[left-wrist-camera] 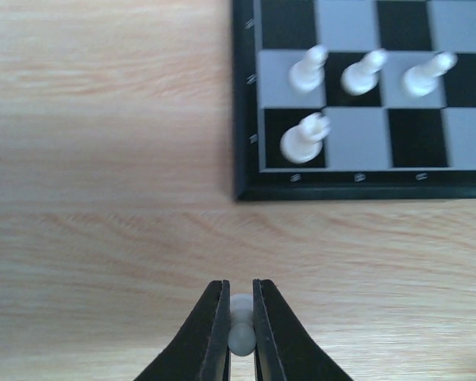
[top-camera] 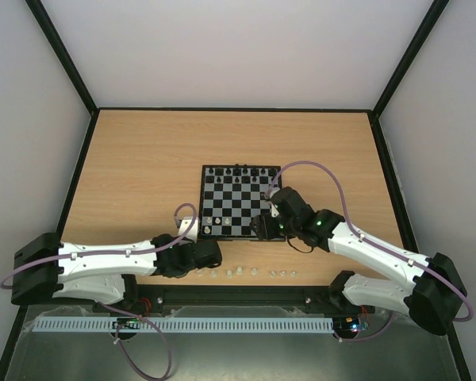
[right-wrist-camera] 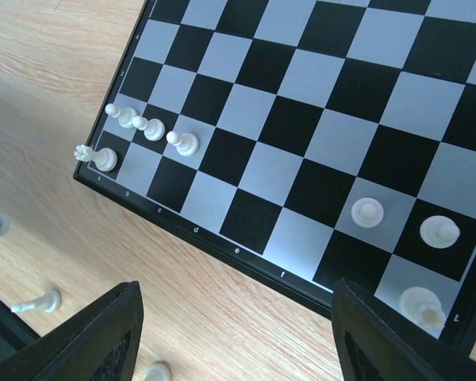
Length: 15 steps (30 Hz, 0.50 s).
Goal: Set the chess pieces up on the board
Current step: Pick up the chess piece at the center of the board, then place the chess piece on the chessboard.
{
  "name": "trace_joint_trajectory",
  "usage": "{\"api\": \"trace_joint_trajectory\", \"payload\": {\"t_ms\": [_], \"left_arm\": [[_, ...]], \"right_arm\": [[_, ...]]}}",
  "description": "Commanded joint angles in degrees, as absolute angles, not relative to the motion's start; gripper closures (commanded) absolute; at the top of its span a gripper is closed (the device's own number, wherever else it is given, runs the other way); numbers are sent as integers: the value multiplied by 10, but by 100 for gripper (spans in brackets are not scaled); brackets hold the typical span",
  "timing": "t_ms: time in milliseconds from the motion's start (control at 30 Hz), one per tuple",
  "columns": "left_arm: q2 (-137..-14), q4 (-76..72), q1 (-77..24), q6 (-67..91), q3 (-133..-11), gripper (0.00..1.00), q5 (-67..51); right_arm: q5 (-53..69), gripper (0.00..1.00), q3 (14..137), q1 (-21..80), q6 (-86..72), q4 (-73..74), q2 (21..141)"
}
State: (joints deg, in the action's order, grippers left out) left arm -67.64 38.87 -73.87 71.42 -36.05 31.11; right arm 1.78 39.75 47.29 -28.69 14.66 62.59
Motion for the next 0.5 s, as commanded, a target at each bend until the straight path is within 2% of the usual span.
{"api": "trace_joint_trajectory", "payload": {"t_ms": [0,200,467], "left_arm": [[-696,392,-726,640,-412,98,329],[-726,390,-724,581,-483,98,316],[-779,324,-689,509,-501,98,288]], "right_arm": [[-10,34,392,477,-292,161,608],[-34,34,392,477,-299,166,606],[-70,32,392,475,-307,171,607]]}}
